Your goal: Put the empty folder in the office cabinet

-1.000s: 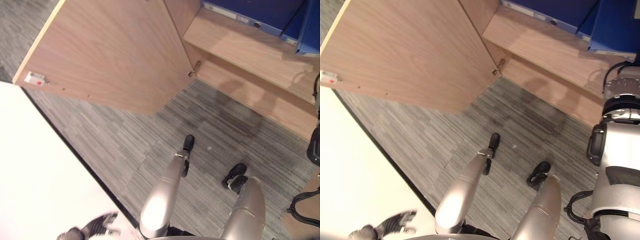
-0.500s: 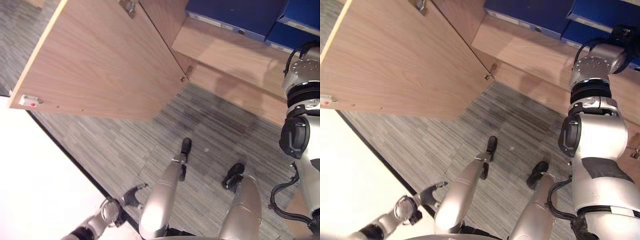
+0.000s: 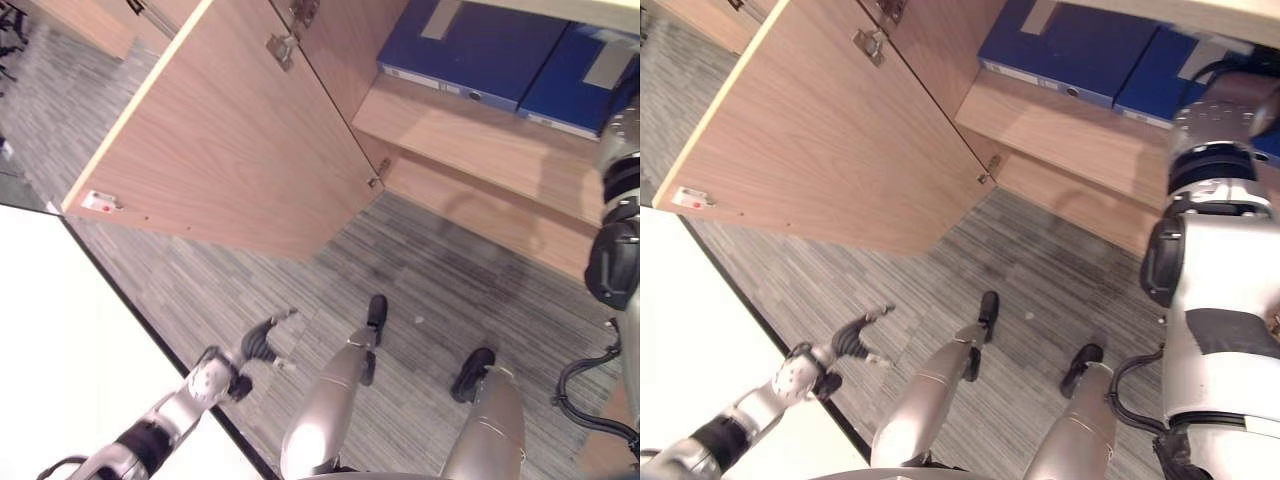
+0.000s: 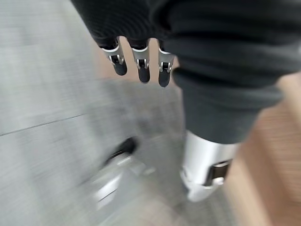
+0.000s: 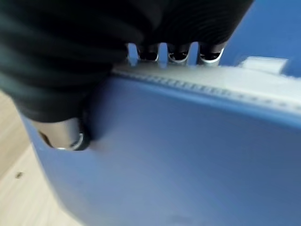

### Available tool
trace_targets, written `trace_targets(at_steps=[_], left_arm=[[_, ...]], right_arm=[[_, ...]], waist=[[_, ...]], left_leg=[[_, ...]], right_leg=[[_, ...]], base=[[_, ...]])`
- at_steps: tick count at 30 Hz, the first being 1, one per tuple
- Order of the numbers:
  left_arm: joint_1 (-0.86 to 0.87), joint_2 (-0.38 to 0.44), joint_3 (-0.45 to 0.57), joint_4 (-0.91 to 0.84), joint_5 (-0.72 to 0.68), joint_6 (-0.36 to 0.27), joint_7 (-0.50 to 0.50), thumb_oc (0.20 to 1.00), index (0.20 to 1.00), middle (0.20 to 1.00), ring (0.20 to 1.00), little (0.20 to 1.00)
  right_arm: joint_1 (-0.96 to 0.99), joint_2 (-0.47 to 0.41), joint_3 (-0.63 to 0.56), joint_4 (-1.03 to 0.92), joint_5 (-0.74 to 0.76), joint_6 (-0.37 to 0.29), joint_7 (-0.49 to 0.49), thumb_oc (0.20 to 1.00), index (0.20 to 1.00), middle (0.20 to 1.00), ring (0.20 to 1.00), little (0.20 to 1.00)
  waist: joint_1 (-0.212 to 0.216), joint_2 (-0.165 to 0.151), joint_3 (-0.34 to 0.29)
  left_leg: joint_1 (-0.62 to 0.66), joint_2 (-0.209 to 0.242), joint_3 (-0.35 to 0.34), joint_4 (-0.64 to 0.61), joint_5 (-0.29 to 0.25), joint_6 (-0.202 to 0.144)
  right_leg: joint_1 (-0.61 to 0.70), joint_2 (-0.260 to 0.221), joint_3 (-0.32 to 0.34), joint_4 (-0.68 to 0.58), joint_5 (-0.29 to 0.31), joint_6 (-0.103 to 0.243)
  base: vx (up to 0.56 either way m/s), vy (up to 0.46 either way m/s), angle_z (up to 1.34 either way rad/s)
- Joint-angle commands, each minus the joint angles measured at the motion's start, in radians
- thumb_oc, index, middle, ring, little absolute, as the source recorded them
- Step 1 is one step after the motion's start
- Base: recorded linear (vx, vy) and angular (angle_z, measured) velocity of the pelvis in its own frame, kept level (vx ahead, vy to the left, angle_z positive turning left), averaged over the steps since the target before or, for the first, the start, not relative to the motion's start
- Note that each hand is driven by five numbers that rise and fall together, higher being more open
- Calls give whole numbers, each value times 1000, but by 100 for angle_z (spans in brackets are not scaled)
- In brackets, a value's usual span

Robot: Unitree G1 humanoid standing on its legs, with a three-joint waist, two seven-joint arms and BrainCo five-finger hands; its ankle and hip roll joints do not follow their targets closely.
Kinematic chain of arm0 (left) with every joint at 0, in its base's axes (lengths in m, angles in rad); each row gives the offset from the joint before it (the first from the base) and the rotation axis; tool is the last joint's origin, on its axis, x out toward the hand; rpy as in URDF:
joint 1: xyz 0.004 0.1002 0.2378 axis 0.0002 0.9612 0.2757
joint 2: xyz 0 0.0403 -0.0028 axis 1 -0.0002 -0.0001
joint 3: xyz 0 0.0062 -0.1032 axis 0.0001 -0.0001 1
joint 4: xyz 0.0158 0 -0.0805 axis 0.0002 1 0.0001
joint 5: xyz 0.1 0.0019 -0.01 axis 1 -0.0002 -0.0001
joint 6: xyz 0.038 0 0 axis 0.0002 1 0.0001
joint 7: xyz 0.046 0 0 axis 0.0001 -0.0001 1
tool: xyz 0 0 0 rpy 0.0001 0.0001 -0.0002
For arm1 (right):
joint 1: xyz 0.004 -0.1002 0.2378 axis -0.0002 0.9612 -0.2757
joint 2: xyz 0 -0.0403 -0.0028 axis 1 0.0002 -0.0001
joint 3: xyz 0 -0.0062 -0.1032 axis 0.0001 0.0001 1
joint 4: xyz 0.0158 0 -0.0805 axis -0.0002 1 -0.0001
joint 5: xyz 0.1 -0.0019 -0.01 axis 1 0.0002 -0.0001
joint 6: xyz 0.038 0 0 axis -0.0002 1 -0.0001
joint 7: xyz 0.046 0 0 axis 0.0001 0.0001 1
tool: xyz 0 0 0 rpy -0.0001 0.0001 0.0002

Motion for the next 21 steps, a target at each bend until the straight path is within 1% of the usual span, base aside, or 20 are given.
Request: trace_targets(at_steps=[1, 3, 4, 5, 6, 7, 8, 9, 10, 11, 12, 13, 14, 15, 16, 17, 18, 19, 20, 21], left_arm=[[-69, 31, -6, 13, 5, -24, -14, 1000, 1000, 1000, 1000, 1000], [-61, 39, 4, -15, -14, -31, -15, 1000, 1000, 1000, 1000, 1000], [-65, 45, 10, -32, -26, -34, -12, 1000, 1000, 1000, 1000, 1000], [-66, 45, 10, -33, -27, -33, -12, 1000, 1000, 1000, 1000, 1000], [-68, 56, 12, -63, -32, -46, -10, 1000, 1000, 1000, 1000, 1000], [-79, 61, 17, -82, -44, -48, -8, 1000, 1000, 1000, 1000, 1000], [-97, 66, 21, -100, -58, -50, -3, 1000, 1000, 1000, 1000, 1000], [-112, 70, 25, -113, -70, -52, 0, 1000, 1000, 1000, 1000, 1000], [-131, 80, 29, -139, -89, -57, 1, 1000, 1000, 1000, 1000, 1000], [-148, 87, 34, -164, -103, -66, 4, 1000, 1000, 1000, 1000, 1000], [93, 110, 187, -37, -363, 34, -200, 1000, 1000, 1000, 1000, 1000], [35, 92, 179, -122, -348, -19, -106, 1000, 1000, 1000, 1000, 1000], [38, 85, 170, -96, -350, -14, -119, 1000, 1000, 1000, 1000, 1000], [13, 98, 170, -108, -339, -35, -132, 1000, 1000, 1000, 1000, 1000], [-69, 76, 129, -150, -339, -47, -87, 1000, 1000, 1000, 1000, 1000], [-105, 43, 104, -153, -363, -27, -67, 1000, 1000, 1000, 1000, 1000], [-47, 64, 136, -119, -370, -20, -130, 1000, 1000, 1000, 1000, 1000], [-78, 55, 137, -158, -376, -47, -79, 1000, 1000, 1000, 1000, 1000], [-53, 67, 144, -144, -398, -31, -102, 1000, 1000, 1000, 1000, 1000], [-30, 92, 176, -152, -405, -36, -121, 1000, 1000, 1000, 1000, 1000]], right_arm=[[-87, -96, 82, -81, -102, 47, 36, 200, 200, 200, 200, 200], [-84, -105, 92, -76, -116, 55, 30, 200, 200, 200, 200, 200], [-86, -107, 97, -73, -122, 57, 25, 200, 200, 200, 200, 200], [-87, -108, 98, -74, -122, 57, 25, 200, 200, 200, 200, 200], [-87, -113, 98, -72, -126, 56, 21, 200, 200, 200, 200, 200], [-83, -109, 101, -77, -128, 56, 22, 200, 200, 200, 200, 200], [-78, -101, 101, -84, -126, 52, 20, 200, 200, 200, 200, 200], [-73, -97, 100, -90, -127, 47, 18, 200, 200, 200, 200, 200], [-66, -94, 96, -97, -128, 44, 14, 200, 200, 200, 200, 200], [-58, -87, 93, -100, -128, 41, 13, 200, 200, 200, 200, 200], [-36, -152, 90, -107, -120, 89, 50, 200, 200, 200, 200, 200], [-24, -106, 75, -121, -105, 64, 52, 200, 200, 200, 200, 200], [-17, -108, 67, -138, -106, 82, 66, 200, 200, 200, 200, 200], [4, -111, 59, -140, -100, 57, 75, 200, 200, 200, 200, 200], [14, -51, 43, -132, -96, 32, 61, 200, 200, 200, 200, 200], [0, -31, 38, -137, -105, 28, 41, 200, 200, 200, 200, 200], [-3, -65, 30, -141, -114, 57, 38, 200, 200, 200, 200, 200], [-2, -44, 22, -128, -114, 18, 33, 200, 200, 200, 200, 200], [-11, -55, 29, -129, -116, 28, 37, 200, 200, 200, 200, 200], [-2, -79, 26, -131, -103, 27, 45, 200, 200, 200, 200, 200]], waist=[[15, -10, 24], [24, -4, 30], [25, -5, 30], [22, -7, 25], [26, -6, 32], [21, -12, 26], [19, -15, 27], [17, -19, 28], [16, -22, 31], [16, -21, 37], [50, -14, 28], [25, -26, 23], [26, -26, 30], [17, -23, 32], [0, -38, 31], [1, -46, 35], [16, -29, 47], [3, -40, 34], [10, -39, 37], [14, -28, 43]], left_leg=[[55, 33, -33, 132, -250, -21], [49, 36, -27, 124, -223, -17], [49, 36, -29, 121, -221, -17], [55, 35, -37, 120, -238, -20], [47, 38, -31, 122, -221, -17], [52, 37, -39, 125, -243, -21], [49, 38, -40, 124, -238, -20], [48, 39, -40, 129, -244, -22], [45, 41, -41, 129, -242, -23], [36, 44, -34, 125, -219, -20], [45, 39, -40, 133, -251, -25], [40, 41, -42, 122, -233, -22], [42, 40, -47, 120, -236, -24], [45, 40, -47, 115, -235, -26], [47, 42, -47, 112, -234, -27], [47, 41, -47, 109, -234, -27], [40, 41, -37, 101, -206, -22], [51, 41, -44, 100, -229, -25], [52, 40, -43, 100, -229, -25], [46, 42, -33, 95, -203, -22]], right_leg=[[116, 13, 21, -88, -43, 111], [111, 7, 0, -93, -20, 105], [112, 7, -3, -95, -20, 105], [118, 13, 12, -94, -38, 111], [111, 7, -7, -93, -20, 105], [118, 13, 7, -90, -44, 112], [117, 16, 5, -92, -40, 110], [117, 16, 5, -88, -47, 110], [115, 16, 2, -89, -46, 109], [107, 13, -15, -93, -21, 104], [117, 15, 2, -83, -59, 109], [113, 20, -1, -97, -35, 108], [114, 20, -2, -95, -42, 109], [113, 21, -1, -96, -40, 109], [113, 26, 0, -101, -38, 109], [113, 27, 1, -102, -39, 107], [104, 21, -14, -107, -12, 101], [113, 30, 4, -108, -33, 107], [114, 29, 5, -107, -35, 106], [106, 24, -8, -113, -6, 101]], base=[[-22, -17, 7], [-55, -9, 11], [-4, -15, 7], [0, 0, 0], [90, -37, 4], [-4, -11, 4], [89, -39, 12], [-9, -11, 6], [-89, 15, 1], [-4, -12, -8], [-28, -1, -12], [77, -35, -13], [-19, 7, -6], [0, 0, 0], [-5, -3, 11], [-117, 30, 3], [-17, 7, -4], [-18, 16, -8], [-9, 17, -5], [-16, 24, 3]])
